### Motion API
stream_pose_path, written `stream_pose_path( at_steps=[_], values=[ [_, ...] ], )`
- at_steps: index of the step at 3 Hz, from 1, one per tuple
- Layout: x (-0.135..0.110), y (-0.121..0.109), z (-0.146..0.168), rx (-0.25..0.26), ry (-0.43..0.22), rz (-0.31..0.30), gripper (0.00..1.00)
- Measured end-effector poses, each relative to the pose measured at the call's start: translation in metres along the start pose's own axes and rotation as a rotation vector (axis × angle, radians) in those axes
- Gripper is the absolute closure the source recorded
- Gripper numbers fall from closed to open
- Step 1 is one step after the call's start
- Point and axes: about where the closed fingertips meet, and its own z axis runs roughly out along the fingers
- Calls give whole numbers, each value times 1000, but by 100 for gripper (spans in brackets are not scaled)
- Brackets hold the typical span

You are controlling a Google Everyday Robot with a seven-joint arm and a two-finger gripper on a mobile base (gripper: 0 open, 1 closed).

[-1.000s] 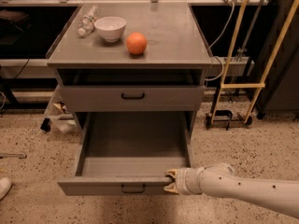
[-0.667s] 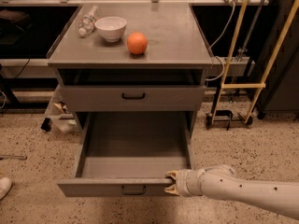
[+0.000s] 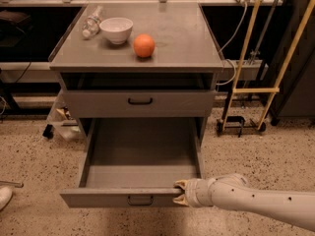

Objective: Open middle drawer

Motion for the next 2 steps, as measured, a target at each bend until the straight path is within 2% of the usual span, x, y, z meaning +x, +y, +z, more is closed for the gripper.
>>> stream_pose_path(
  at_steps=[2],
  values=[
    [0,0,0,0,0,0,35]
  ],
)
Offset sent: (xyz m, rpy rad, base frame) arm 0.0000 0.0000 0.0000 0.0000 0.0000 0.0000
